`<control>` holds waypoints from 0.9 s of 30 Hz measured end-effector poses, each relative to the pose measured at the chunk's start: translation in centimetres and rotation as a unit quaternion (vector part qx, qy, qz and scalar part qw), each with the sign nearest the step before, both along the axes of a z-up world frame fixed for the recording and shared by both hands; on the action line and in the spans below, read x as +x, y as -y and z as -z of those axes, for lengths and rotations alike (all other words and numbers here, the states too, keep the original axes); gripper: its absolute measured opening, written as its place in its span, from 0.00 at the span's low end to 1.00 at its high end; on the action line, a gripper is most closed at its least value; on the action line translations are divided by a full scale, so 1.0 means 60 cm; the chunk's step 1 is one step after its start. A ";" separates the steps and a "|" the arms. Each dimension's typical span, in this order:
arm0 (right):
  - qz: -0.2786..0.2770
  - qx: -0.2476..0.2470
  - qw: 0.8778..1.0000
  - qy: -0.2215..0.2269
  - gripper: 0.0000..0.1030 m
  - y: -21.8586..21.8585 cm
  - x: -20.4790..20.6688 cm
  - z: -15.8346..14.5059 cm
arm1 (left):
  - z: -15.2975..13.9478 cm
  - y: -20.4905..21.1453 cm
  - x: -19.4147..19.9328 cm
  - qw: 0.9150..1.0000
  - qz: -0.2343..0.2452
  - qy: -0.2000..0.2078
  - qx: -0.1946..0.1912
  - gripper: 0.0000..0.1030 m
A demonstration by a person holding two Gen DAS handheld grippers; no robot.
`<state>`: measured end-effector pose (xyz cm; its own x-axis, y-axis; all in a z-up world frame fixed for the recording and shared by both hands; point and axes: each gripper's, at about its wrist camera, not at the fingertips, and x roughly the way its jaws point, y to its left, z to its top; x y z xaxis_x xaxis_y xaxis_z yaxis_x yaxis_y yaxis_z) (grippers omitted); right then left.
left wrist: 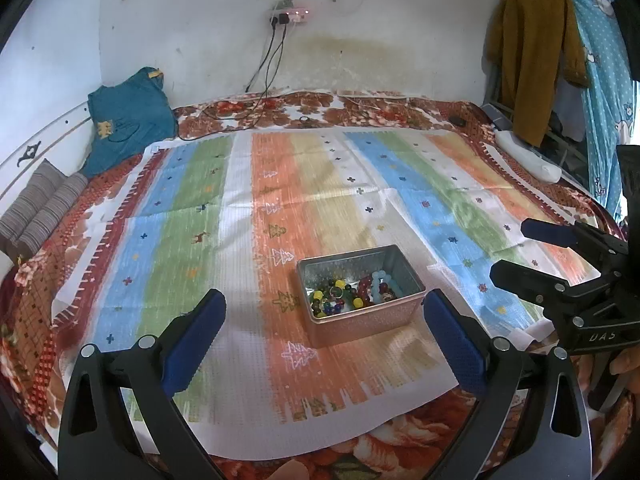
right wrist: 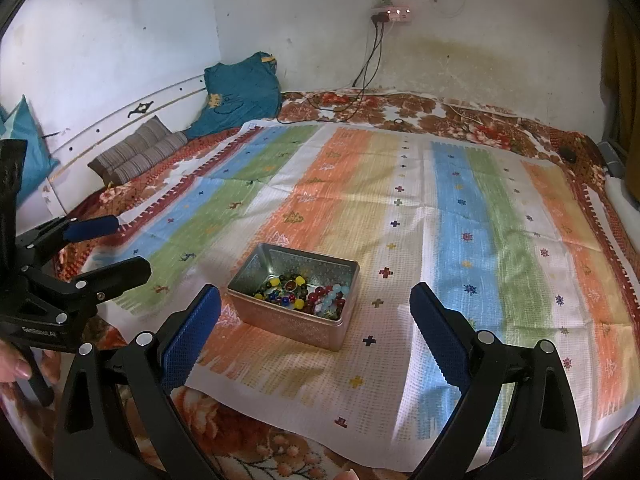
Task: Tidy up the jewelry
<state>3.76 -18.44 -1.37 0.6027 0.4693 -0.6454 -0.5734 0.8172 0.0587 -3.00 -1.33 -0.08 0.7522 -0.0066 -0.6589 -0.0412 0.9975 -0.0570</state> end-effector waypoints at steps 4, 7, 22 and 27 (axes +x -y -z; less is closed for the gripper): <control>-0.002 0.001 1.000 0.002 0.93 0.003 -0.002 0.000 | -0.006 0.001 0.000 1.000 0.004 0.005 0.001 0.94; -0.001 0.005 1.000 0.008 0.93 0.006 -0.007 -0.003 | -0.010 0.002 -0.001 1.000 0.007 0.011 0.002 0.94; 0.004 0.014 1.000 0.018 0.93 0.009 -0.011 -0.008 | -0.015 0.007 -0.006 1.000 0.008 0.023 0.008 0.94; 0.004 0.015 1.000 0.017 0.93 0.009 -0.011 -0.008 | -0.017 0.007 -0.006 0.999 0.012 0.027 0.012 0.94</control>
<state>3.12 -18.97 -0.91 0.6278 0.4830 -0.6104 -0.5689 0.8199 0.0636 -3.35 -1.75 0.91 0.7862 -0.0106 -0.6179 -0.0139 0.9993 -0.0348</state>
